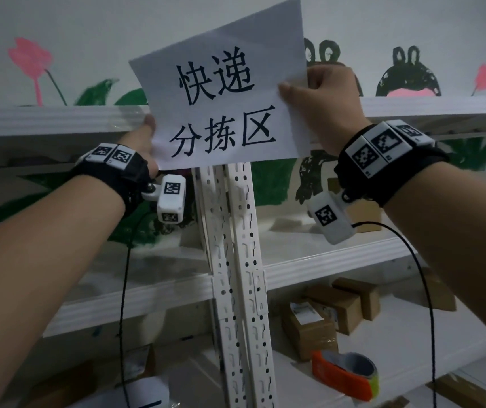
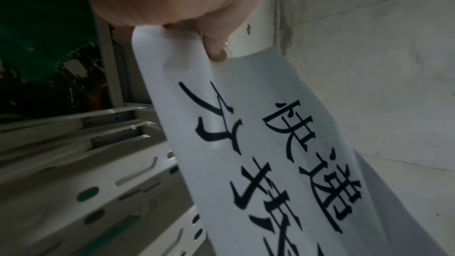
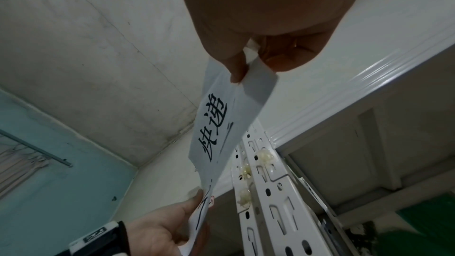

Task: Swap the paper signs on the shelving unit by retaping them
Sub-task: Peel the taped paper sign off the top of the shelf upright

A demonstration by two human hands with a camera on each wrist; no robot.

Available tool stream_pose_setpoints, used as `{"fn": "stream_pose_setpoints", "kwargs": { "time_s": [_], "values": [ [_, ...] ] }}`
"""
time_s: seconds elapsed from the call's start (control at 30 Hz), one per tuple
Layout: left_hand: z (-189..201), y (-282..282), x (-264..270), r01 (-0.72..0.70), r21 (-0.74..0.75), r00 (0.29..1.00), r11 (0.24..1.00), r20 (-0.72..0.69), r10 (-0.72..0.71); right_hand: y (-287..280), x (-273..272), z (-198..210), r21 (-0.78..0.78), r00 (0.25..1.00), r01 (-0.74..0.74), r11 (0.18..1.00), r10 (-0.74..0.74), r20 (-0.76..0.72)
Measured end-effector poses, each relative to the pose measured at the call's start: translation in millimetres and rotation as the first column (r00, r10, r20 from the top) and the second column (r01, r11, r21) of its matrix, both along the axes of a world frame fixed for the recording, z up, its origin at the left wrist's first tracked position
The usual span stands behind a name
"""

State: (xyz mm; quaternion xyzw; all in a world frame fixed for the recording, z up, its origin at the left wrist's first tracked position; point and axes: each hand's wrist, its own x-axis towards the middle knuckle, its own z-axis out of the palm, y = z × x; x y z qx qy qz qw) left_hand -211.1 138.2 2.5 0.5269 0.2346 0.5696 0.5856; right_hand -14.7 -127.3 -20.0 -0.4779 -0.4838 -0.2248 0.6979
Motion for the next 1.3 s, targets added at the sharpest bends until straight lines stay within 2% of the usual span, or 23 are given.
{"fn": "stream_pose_setpoints", "kwargs": {
  "time_s": [0.1,0.2,0.3,0.37,0.5,0.67,0.77,0.87,1.0,1.07,1.2,1.3],
  "values": [
    [0.9,5.8,-7.1,0.066,-0.055,0.995,0.996,0.071,-0.062,1.2,-3.6,1.5,0.012,1.000,0.018,1.000,-0.018,0.010],
    [-1.3,-20.4,-15.0,0.057,0.006,0.996,0.998,0.061,-0.057,0.5,-9.5,3.6,0.032,1.000,-0.009,0.999,0.009,-0.007],
    [-5.9,-30.3,-17.4,0.059,-0.015,0.997,0.998,0.048,-0.058,-2.0,-12.6,5.6,0.001,1.000,-0.012,1.000,0.012,-0.005],
    [-4.8,-24.6,-24.3,0.084,0.009,0.995,0.996,0.059,-0.084,-3.9,-12.1,4.3,-0.034,1.000,-0.011,0.999,0.012,0.016],
    [3.6,-0.7,-33.1,0.037,0.002,0.996,0.999,0.080,-0.037,-6.0,-12.0,-4.9,-0.045,0.997,-0.072,0.996,0.073,0.022],
    [-12.9,5.2,-50.6,0.051,0.009,0.994,0.999,0.097,-0.052,-0.7,-20.2,-21.0,-0.049,0.993,-0.115,0.992,0.114,-0.037],
    [-31.8,-32.0,-67.5,0.002,0.027,0.993,1.000,0.119,-0.006,1.6,-27.2,-30.7,-0.045,0.986,-0.154,0.987,0.151,-0.067],
    [-43.6,-44.9,-85.0,-0.055,0.055,0.990,0.997,0.135,0.047,8.6,-43.1,-39.4,-0.034,0.977,-0.200,0.979,0.196,-0.088],
    [-54.5,-56.1,-114.0,-0.194,0.042,0.976,0.980,0.109,0.188,29.8,-64.6,-52.9,-0.049,0.960,-0.249,0.967,0.240,-0.145],
    [-62.9,-52.3,-136.7,-0.206,0.027,0.977,0.978,0.056,0.204,45.3,-71.1,-63.6,-0.121,0.965,-0.231,0.966,0.211,-0.158],
    [-84.1,-1.8,-184.9,-0.261,-0.034,0.965,0.965,-0.030,0.260,78.1,-81.4,-90.5,-0.248,0.950,-0.269,0.931,0.214,-0.229],
    [-99.5,-32.8,-210.0,-0.354,-0.055,0.935,0.934,-0.047,0.352,100.4,-93.8,-111.7,-0.299,0.949,-0.267,0.916,0.195,-0.250]
  ]
}}
